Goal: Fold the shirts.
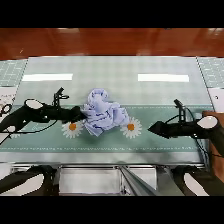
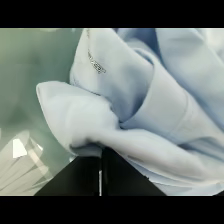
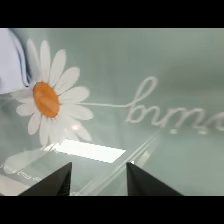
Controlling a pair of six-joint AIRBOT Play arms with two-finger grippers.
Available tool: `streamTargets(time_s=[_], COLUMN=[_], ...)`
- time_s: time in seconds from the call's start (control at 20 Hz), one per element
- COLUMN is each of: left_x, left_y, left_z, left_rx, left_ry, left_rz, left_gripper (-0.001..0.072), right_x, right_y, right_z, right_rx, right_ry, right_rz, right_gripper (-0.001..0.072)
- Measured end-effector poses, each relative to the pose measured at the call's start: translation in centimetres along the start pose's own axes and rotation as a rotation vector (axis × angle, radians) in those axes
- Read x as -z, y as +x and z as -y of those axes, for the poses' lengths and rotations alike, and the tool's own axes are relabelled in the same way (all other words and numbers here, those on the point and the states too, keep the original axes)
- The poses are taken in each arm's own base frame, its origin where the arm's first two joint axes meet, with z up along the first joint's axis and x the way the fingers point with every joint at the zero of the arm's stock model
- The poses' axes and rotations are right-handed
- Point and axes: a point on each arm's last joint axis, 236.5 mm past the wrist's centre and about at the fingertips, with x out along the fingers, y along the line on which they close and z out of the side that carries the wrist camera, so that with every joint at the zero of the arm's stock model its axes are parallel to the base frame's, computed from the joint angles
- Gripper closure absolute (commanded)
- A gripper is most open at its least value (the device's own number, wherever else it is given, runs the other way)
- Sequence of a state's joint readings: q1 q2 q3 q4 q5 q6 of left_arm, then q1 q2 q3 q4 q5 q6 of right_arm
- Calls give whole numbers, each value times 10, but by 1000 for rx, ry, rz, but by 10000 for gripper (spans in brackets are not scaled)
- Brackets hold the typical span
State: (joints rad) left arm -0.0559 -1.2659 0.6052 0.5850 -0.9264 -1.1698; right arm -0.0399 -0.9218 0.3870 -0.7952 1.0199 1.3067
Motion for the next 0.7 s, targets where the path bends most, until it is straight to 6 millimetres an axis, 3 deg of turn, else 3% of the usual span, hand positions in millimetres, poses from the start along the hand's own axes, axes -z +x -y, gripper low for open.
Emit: streamTargets(time_s=[0.3, 0.7], left_x=[-21, -25], left_y=[-15, -20], left_z=[19, 22], left_rx=[37, 49], left_ry=[30, 19], left_rz=[23, 24], left_gripper=[692, 692], right_x=[8, -12], right_y=[41, 90], right_z=[-37, -73], right_rx=[-46, -51], right_ry=[-54, -131], right_rz=[-118, -228], right_gripper=[310, 316])
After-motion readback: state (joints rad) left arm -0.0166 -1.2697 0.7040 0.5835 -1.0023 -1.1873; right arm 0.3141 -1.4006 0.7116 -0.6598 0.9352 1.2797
